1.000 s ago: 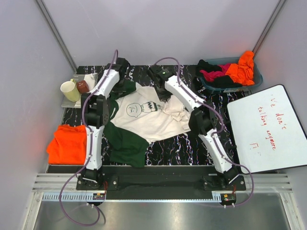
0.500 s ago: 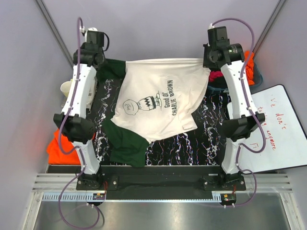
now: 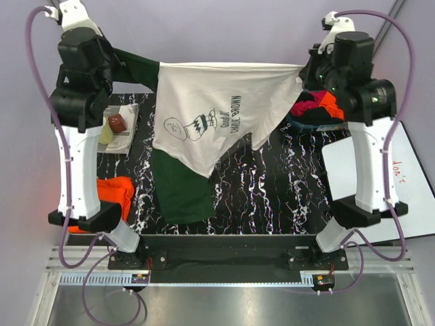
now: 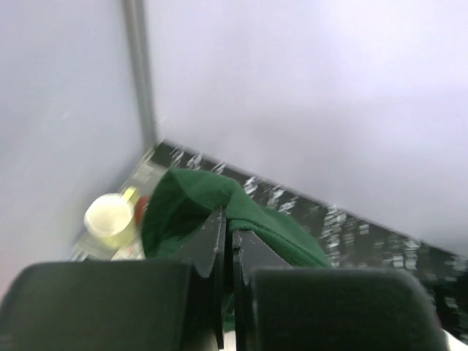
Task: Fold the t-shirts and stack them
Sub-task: Flatten the tshirt out
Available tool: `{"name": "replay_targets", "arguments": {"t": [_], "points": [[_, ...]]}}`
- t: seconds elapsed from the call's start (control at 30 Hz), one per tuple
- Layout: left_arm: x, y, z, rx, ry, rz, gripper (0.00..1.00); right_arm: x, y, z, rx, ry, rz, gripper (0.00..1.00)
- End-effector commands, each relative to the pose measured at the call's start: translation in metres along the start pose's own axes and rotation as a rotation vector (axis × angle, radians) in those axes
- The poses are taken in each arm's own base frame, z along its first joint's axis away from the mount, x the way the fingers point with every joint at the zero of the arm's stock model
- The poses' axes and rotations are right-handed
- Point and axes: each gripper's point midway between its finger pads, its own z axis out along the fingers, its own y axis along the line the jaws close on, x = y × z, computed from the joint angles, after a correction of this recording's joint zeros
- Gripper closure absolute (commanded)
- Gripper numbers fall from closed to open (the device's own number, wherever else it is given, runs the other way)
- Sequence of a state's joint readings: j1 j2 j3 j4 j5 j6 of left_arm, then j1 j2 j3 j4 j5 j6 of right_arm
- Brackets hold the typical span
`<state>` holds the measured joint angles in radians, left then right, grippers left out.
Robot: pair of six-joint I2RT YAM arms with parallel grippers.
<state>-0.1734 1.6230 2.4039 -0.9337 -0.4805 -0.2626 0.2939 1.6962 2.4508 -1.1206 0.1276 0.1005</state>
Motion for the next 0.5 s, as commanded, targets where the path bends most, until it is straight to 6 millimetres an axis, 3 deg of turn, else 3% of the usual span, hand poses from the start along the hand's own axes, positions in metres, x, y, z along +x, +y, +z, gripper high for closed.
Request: {"name": "replay_targets", "arguments": {"t": [0.0, 0.03, 0.13, 0.27, 0.3, 0.47], "points": [[-0.093, -0.012, -0.075, 0.176, -0.279, -0.081, 1.0, -0.049, -0.009, -0.067, -0.013, -0.212, -0.004, 1.0], [-0.098, -0.024, -0.088, 0.228, -0.296, -0.084, 1.0, -0.056, -0.007, -0.077, -0.033, -0.248, -0.006, 1.0], [-0.112, -0.026, -0.127, 0.294, -0.349, -0.089, 1.0, -0.073, -0.004, -0.119, -0.075, -0.362, 0.004, 1.0], [-0.129, -0.011, -0.172, 0.352, -0.407, -0.137, 1.0, -0.08, -0.009, -0.18, -0.095, -0.488, 0.022, 1.0], [-0.133, -0.002, -0.186, 0.372, -0.425, -0.16, 1.0, -0.079, -0.01, -0.189, -0.097, -0.501, 0.024, 1.0], [-0.142, 0.012, -0.218, 0.435, -0.473, -0.186, 1.0, -0.073, -0.015, -0.225, -0.104, -0.55, 0.035, 1.0]]}}
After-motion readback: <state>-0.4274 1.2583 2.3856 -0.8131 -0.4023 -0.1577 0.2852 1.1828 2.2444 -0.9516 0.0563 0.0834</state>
